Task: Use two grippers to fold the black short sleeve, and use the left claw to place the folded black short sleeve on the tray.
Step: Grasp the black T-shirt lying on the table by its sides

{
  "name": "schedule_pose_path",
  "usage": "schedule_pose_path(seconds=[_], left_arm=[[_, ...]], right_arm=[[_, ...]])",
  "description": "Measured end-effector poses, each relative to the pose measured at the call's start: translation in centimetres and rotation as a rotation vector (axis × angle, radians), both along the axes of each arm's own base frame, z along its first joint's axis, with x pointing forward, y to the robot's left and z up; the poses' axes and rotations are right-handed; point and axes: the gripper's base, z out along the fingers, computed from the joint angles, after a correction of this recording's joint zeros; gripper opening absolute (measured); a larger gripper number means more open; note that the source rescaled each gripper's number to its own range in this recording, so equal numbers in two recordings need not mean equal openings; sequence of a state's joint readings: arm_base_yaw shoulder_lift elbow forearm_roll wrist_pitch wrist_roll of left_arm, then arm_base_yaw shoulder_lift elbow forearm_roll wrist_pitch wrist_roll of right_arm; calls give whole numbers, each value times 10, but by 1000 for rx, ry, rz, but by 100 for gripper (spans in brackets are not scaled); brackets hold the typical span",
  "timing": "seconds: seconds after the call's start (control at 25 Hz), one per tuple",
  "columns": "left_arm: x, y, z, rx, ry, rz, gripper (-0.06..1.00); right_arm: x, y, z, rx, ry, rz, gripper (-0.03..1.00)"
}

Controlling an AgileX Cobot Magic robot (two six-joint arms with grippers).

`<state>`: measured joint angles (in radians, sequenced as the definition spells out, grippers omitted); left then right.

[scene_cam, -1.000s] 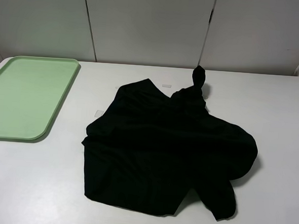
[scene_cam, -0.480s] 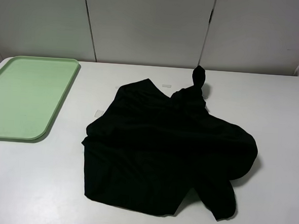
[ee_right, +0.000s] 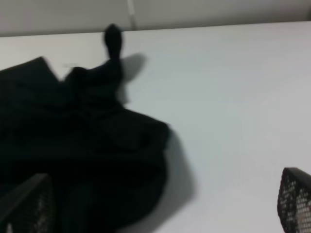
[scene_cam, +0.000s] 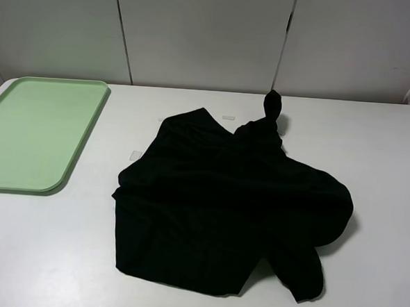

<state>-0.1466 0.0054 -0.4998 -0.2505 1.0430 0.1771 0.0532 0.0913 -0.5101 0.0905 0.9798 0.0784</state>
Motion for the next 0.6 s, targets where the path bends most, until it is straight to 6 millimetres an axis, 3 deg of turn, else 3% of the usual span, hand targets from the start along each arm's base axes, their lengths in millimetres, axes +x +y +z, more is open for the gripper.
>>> schedule_pose_path(seconds=[0.16,0.36,0.6], left_arm=[[16,-8,18,-5,25,-71,100],[55,-20,44,55,135,-210,100],[110,-32,58,131,330,-360,100]], right_arm=[[25,10,17,-19,44,119,100],[60,21,33,-87,98,278,100],[106,35,26,-223,245,458,100]])
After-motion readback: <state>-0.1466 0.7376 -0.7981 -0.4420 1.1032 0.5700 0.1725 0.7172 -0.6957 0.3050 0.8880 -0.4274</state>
